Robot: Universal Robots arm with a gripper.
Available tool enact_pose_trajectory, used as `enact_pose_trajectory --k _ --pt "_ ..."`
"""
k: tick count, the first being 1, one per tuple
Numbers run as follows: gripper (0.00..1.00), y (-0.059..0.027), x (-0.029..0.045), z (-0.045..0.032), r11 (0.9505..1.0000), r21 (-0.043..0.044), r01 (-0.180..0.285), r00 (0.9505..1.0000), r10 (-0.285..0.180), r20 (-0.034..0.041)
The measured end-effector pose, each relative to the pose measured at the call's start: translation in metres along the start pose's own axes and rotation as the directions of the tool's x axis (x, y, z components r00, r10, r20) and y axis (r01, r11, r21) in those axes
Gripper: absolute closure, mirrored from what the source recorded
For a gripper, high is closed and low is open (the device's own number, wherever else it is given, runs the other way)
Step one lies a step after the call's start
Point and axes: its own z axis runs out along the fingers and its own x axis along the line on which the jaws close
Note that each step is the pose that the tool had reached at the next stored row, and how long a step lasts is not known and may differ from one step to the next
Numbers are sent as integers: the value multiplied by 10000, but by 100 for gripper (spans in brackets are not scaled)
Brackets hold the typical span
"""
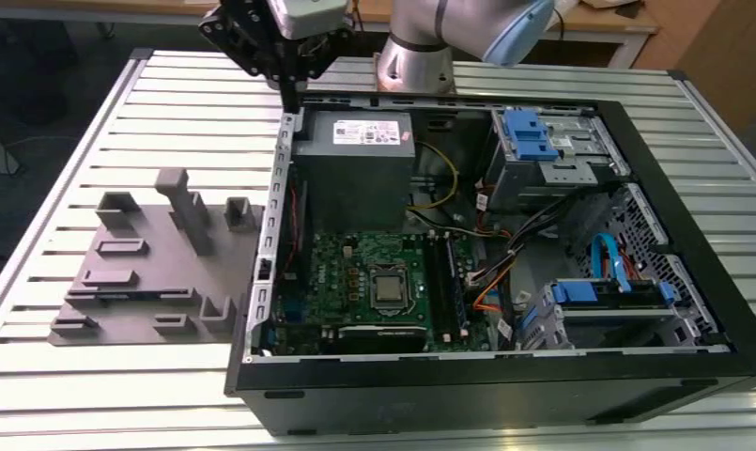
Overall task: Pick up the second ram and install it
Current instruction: 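Reach for the second ram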
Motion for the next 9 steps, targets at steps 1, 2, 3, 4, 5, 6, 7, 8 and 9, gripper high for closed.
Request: enact_pose_trajectory --k 1,2,3,4,5,6,7,8,9 --pt "89 -3 39 -1 10000 0 1 10000 -1 1" --pt "89 -6 80 -2 10000 0 2 10000 -2 1" --pt "89 -9 121 -3 10000 1 0 10000 0 1" --pt "89 -12 161 -4 10000 1 -1 10000 1 2" --pt "89 -15 199 -4 10000 1 1 10000 -1 3" --pt "89 -18 232 -4 10000 0 2 10000 -2 3" --pt "89 -20 262 -4 10000 0 2 10000 -2 3" --pt "89 -23 295 -5 10000 0 1 10000 -1 3" --pt "89 -25 326 -5 10000 0 0 10000 0 3"
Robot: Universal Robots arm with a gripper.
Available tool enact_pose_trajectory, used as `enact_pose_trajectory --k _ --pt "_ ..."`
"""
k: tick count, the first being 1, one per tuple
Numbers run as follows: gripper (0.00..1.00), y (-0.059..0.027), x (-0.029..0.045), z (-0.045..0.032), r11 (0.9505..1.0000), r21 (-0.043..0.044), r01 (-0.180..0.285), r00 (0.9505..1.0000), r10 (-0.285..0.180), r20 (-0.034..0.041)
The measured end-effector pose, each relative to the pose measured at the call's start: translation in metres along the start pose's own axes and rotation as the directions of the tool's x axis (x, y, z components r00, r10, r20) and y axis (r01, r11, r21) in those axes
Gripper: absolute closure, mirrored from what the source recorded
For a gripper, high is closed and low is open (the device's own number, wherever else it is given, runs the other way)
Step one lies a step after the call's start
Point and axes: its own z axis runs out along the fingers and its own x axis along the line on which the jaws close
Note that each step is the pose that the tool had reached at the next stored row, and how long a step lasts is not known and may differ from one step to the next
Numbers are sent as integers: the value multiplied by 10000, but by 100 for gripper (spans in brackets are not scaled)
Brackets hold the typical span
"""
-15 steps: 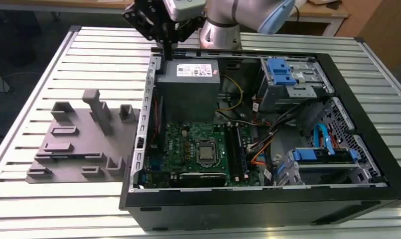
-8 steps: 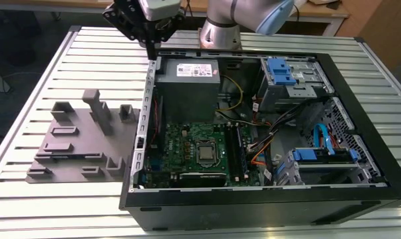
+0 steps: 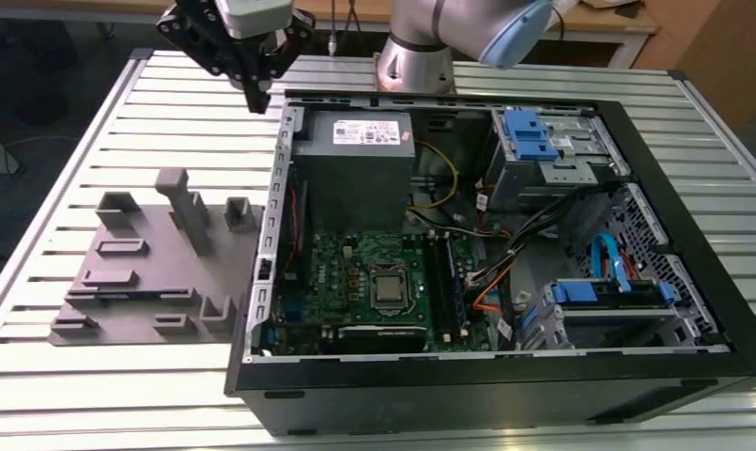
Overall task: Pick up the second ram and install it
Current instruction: 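Reach for the second ram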
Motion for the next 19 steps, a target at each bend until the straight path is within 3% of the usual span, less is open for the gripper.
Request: enact_pose_trajectory --k 19 --pt "89 -48 620 -2 10000 3 1 10000 -1 1"
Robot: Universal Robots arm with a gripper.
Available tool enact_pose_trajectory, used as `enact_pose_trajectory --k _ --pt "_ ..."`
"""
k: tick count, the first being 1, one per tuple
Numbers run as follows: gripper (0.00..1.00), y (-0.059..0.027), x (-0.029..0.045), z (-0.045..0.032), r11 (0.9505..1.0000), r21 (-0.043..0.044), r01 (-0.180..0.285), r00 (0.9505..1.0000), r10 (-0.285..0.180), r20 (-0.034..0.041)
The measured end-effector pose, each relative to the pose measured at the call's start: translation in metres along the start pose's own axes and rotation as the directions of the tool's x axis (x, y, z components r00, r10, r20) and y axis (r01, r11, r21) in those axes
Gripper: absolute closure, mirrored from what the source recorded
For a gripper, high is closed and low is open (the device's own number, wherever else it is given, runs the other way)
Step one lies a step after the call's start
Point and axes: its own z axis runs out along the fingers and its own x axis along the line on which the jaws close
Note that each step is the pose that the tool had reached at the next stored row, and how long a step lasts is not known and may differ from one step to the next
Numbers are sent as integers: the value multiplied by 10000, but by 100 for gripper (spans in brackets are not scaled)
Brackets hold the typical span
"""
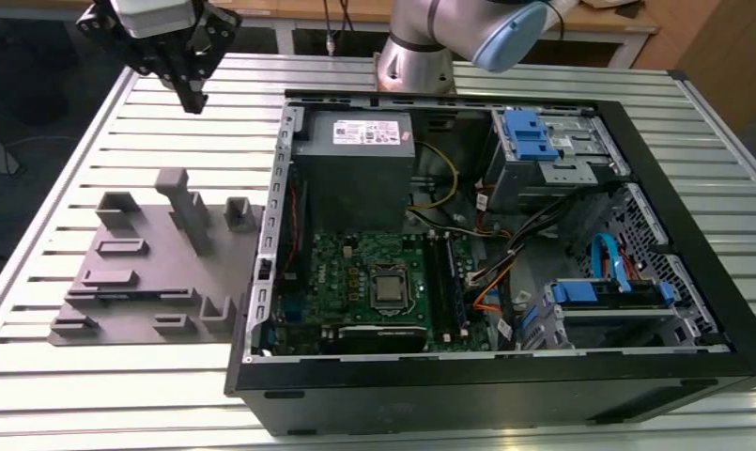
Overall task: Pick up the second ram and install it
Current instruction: 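Reach for the second ram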
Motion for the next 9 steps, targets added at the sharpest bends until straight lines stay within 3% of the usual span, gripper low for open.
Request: enact_pose_trajectory --k 9 --pt "89 -24 313 5 10000 1 -1 10000 1 0"
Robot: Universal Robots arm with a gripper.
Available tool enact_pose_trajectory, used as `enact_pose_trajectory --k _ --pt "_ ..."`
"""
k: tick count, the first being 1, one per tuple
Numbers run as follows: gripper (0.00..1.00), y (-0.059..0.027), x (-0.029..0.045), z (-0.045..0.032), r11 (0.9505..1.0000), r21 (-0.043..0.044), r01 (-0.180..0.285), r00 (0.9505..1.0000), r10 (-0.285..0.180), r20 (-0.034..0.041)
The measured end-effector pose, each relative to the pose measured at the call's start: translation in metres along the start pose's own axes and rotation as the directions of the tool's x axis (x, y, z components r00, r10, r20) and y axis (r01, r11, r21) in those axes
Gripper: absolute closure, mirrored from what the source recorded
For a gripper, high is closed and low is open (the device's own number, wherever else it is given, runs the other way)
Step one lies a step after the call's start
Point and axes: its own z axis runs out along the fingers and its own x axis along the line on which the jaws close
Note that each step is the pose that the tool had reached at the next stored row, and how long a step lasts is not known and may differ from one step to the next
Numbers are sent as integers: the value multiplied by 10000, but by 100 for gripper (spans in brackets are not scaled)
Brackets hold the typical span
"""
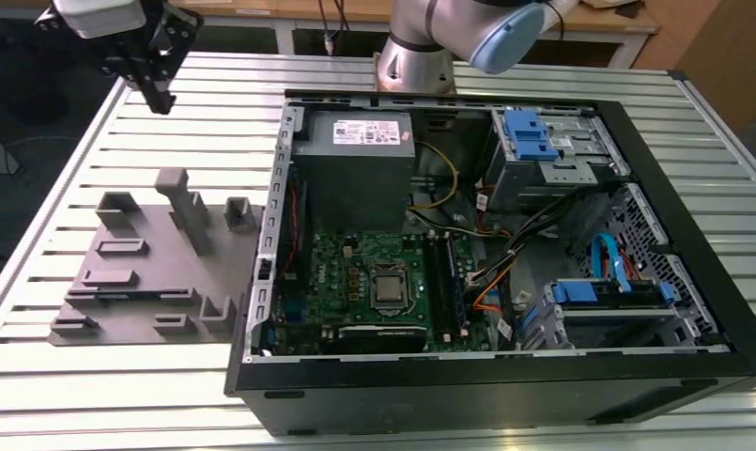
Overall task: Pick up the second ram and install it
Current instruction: 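Reach for the second ram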
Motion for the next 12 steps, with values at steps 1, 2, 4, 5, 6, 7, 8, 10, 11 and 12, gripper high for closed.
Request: enact_pose_trajectory --k 1,2,4,5,6,7,8,10,11,12 --pt "89 -3 34 0 10000 1 0 10000 0 0" --pt "89 -6 68 1 10000 1 1 10000 -1 0" --pt "89 -11 131 3 10000 0 2 10000 -2 1" --pt "89 -14 163 4 10000 1 2 10000 -2 0" --pt "89 -17 195 5 10000 1 1 10000 -1 0" --pt "89 -19 227 5 10000 1 0 10000 0 -1" --pt "89 -23 261 7 10000 1 0 10000 0 0" --pt "89 -28 318 9 10000 2 1 10000 -1 0" --pt "89 -32 346 9 10000 2 1 10000 -1 0" --pt "89 -35 374 11 10000 2 1 10000 -1 0"
